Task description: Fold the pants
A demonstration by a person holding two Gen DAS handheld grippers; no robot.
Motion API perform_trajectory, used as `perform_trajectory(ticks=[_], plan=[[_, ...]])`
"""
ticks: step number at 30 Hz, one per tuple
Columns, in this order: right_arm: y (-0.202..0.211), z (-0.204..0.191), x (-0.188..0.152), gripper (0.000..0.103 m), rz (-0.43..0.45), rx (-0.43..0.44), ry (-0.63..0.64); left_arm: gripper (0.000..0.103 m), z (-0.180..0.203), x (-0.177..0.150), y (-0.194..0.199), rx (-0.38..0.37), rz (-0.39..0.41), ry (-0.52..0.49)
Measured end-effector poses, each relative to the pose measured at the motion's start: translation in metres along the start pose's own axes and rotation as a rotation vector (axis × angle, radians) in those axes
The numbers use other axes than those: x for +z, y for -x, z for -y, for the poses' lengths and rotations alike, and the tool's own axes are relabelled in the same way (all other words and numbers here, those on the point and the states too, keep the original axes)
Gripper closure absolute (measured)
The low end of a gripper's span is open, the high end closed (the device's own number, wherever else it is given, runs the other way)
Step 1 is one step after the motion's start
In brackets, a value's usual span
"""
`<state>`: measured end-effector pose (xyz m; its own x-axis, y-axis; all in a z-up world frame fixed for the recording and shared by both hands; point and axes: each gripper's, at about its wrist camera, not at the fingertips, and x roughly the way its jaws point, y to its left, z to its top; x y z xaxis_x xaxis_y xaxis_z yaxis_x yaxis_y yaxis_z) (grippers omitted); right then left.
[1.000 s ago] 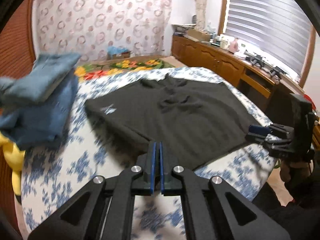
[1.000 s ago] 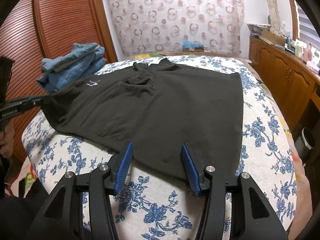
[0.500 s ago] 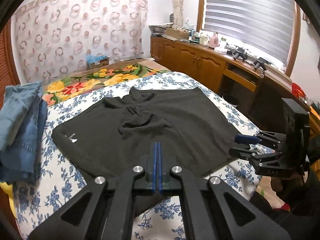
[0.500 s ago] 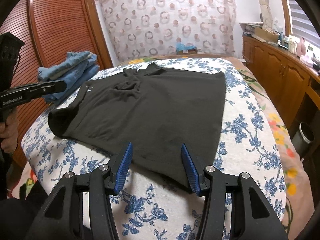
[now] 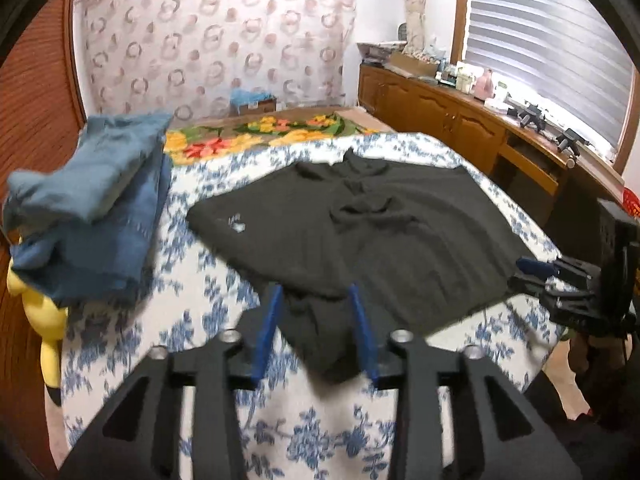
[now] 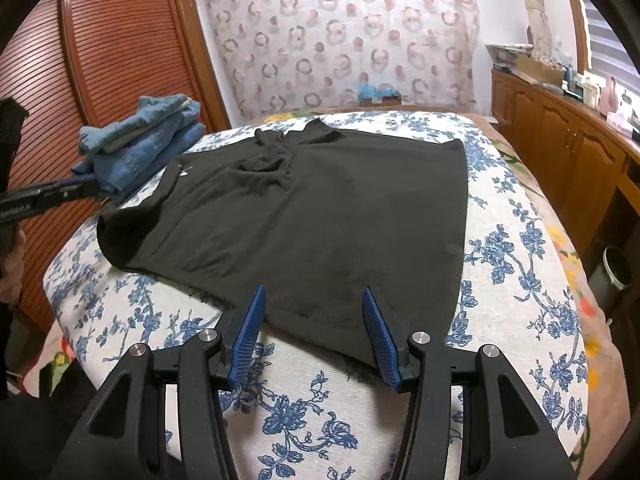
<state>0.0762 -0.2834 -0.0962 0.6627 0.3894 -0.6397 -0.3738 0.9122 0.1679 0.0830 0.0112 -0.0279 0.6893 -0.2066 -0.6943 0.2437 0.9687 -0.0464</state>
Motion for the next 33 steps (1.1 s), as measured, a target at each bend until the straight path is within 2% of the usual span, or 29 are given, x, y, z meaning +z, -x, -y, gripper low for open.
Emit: perform_trajectory(ticks=[8,15,18,19,20,21,23,33], plan=[[-0.003,-0.002,0.0,0.052,-0.008,-0.01,0.007,0.059,0.016,-0.026,-0.003,-0.06,-0.037,-0.03],[-0.003,-0.002,-0.001,0.052,-0.008,-0.01,0.006,0.059,0.017,-0.029,-0.028,-0.003,-0.073,-0.04],[-0.004,-0.001,-0.002,0.052,-0.008,-0.011,0.005,0.06,0.014,-0.025,-0.032,-0.025,-0.05,-0.041],[-0.004,-0.001,-0.002,0.051,-0.008,-0.011,0.005,0.063,0.015,-0.024,-0.032,-0.039,-0.037,-0.044],[-0.004,-0.001,-0.002,0.052,-0.007,-0.01,0.005,0.081,0.015,-0.021,-0.033,-0.047,-0.032,-0.044],[-0.004,0.0,-0.003,0.052,-0.006,-0.01,0.004,0.092,0.016,-0.018,-0.034,-0.045,-0.036,-0.043],[-0.005,0.001,-0.004,0.051,-0.004,-0.01,0.001,0.1,0.019,-0.012,-0.034,-0.046,-0.022,-0.047],[0.005,0.011,-0.006,0.052,0.015,-0.007,-0.015,0.103,0.055,0.027,-0.028,-0.107,0.045,-0.116]])
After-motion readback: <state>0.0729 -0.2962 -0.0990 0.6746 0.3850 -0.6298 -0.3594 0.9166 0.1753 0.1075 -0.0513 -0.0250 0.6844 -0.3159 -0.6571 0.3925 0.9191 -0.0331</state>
